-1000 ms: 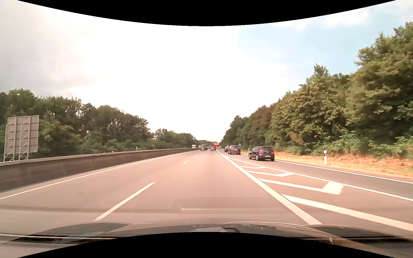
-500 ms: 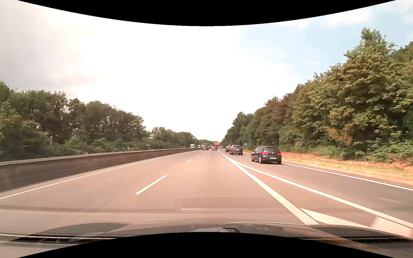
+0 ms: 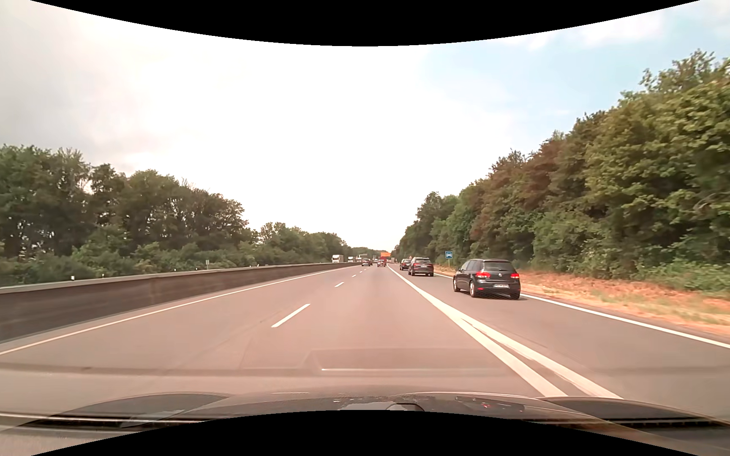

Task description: Follow the waypoints while adhering to traffic rules and regulations

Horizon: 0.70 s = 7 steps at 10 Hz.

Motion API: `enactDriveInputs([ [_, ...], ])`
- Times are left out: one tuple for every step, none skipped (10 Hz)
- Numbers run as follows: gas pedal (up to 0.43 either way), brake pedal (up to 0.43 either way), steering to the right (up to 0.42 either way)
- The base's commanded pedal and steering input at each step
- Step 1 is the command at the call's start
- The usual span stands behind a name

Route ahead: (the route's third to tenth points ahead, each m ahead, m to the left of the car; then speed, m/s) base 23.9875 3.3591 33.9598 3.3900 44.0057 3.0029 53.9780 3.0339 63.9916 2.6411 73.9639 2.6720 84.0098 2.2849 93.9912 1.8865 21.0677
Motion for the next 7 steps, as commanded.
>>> enactDriveInputs([
  [0.189, 0.000, -0.004],
  [0.189, 0.000, -0.004],
  [0.189, 0.000, -0.004],
  [0.189, 0.000, -0.004],
  [0.189, 0.000, -0.004],
  [0.189, 0.000, -0.004],
  [0.189, 0.000, -0.004],
])
